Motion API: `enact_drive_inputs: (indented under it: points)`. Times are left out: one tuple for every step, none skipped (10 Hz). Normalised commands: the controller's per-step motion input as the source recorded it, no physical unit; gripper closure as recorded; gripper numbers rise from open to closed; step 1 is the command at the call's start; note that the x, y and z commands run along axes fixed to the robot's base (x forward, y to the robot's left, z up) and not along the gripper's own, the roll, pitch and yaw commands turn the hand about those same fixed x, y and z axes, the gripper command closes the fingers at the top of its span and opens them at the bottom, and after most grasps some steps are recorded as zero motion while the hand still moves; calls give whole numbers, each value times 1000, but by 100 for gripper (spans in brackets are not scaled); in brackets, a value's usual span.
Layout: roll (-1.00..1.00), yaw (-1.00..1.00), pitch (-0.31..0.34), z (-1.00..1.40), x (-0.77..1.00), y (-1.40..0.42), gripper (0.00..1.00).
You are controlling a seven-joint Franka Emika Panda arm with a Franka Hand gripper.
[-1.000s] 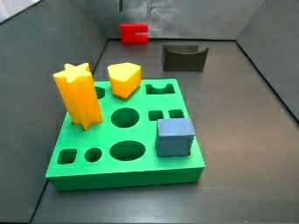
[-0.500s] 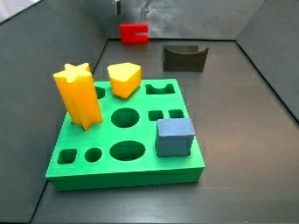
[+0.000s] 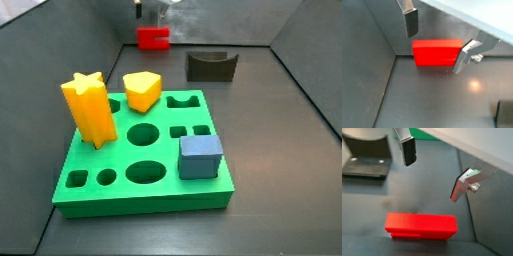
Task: Pick up the double-square object. Move up. Place the double-square object on the fixture. Regrasp the double-square object. Move to above the board. Insert the double-square object.
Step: Pick up the double-square object.
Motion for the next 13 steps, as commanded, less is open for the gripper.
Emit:
enact_drive_inputs:
  points:
    - [-51,-594,-47,-246,-189,300,0]
    - [0,-49,0,-37,31,0,0]
    - [0,-431,11,-143,0,257,0]
    - [0,-751,37,-206,0,254,0]
    - [0,-1000,6,-171,0,17,0]
    - [0,-1000,0,-166,0,0,0]
    - [-59,-169,0,0,0,80,0]
    - [-66,-83,0,-86,0,154,0]
    - [-51,-186,0,-231,-91,400,0]
    - [-57,-269,-6,-411,-114,449,0]
    - [0,-489,0,-306,-123,334,0]
    - [46,-500,0,-509,-77,77,0]
    - [13,-571,-93,-931,-14,0,0]
